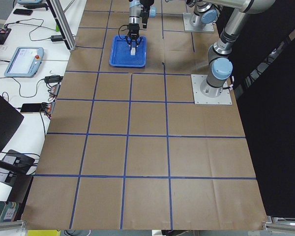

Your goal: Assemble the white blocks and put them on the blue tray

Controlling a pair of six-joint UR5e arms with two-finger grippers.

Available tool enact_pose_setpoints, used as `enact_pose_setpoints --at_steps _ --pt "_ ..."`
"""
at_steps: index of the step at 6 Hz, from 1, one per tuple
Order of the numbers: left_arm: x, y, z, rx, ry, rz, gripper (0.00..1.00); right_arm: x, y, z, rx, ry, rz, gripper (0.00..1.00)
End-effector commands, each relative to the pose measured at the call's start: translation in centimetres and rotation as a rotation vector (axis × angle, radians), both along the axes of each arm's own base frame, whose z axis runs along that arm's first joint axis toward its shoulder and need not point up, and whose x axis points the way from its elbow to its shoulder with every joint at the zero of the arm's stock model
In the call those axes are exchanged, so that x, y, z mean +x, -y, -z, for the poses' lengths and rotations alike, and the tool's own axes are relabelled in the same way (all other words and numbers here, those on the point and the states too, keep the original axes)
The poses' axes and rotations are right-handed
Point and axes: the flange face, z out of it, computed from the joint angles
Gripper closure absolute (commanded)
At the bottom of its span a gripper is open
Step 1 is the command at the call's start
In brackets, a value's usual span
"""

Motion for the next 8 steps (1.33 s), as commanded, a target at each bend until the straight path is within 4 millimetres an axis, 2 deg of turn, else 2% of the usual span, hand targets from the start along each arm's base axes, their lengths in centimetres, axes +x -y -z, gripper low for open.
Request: enact_pose_setpoints --at_steps 1,5,7,8 --pt "0.00 -0.03 0.01 0.000 0.000 -0.004 0.01 0.00 0.15 -0.07 -0.003 -0.001 0.001 0.65" --pt "0.03 -0.27 -0.20 -0.005 -0.001 -0.010 0.01 0.03 -0.03 0.05 0.003 0.004 0.000 0.63" --pt "0.03 -0.33 -0.20 -0.005 -0.001 -0.012 0.01 0.04 0.02 -0.01 0.001 0.006 0.000 0.55" --pt "0.03 -0.32 -0.21 -0.006 -0.001 -0.013 0.01 0.06 0.08 -0.08 0.000 0.008 0.000 0.55"
